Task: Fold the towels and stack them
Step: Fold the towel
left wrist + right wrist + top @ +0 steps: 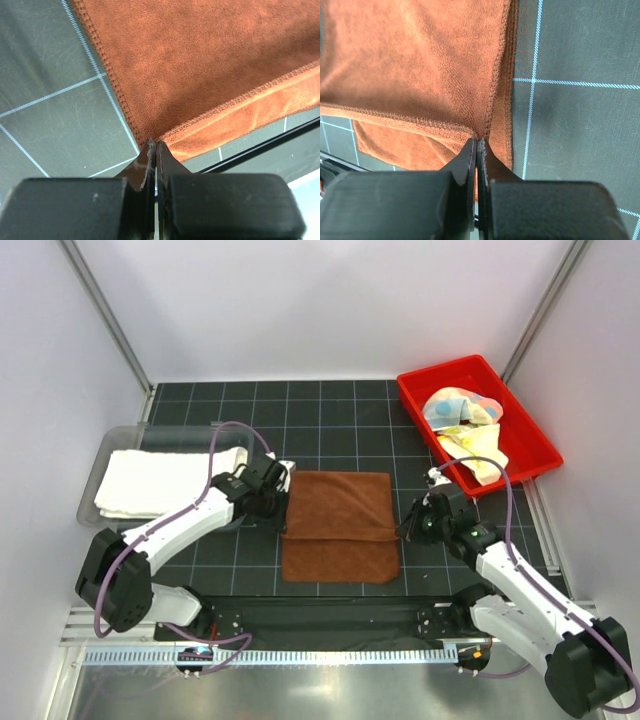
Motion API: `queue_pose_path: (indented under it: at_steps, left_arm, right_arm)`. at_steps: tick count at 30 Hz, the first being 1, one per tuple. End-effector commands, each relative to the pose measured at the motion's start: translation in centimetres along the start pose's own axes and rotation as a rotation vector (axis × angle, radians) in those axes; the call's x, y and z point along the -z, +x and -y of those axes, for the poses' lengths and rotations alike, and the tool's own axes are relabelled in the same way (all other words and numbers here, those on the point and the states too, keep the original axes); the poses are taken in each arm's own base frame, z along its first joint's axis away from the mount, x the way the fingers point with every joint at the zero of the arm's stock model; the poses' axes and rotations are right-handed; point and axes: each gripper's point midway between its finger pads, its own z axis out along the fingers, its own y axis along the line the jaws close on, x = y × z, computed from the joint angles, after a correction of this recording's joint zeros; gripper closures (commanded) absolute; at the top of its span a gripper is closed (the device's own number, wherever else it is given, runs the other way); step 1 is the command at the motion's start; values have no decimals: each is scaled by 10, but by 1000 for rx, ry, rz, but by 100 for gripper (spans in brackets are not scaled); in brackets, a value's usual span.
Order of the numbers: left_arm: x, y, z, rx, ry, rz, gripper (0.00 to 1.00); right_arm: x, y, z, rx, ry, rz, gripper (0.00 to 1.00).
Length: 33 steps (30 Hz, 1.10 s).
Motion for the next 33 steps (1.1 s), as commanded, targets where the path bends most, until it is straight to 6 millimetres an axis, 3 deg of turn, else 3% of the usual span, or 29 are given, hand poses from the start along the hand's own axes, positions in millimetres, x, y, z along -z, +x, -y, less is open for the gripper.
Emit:
queue_pose_path:
  at_steps: [1, 10, 20, 26, 33]
  left_arm:
    - [7, -10, 1, 13, -15, 71, 100]
    - [34, -17, 7, 42, -13, 159, 100]
    - [51, -8, 12, 72, 11, 207, 100]
    - [25, 17, 6, 76, -9, 110, 100]
    - [6, 30, -1, 87, -33, 84, 100]
  right_arm:
    - [8, -11, -1, -25, 13, 60, 99]
    - [28, -21, -18, -9, -68, 125, 99]
    - [32, -11, -21, -48, -102, 108, 99]
    - [24, 9, -9, -117, -62, 55, 94]
    - [15, 32, -3, -132, -45, -11, 94]
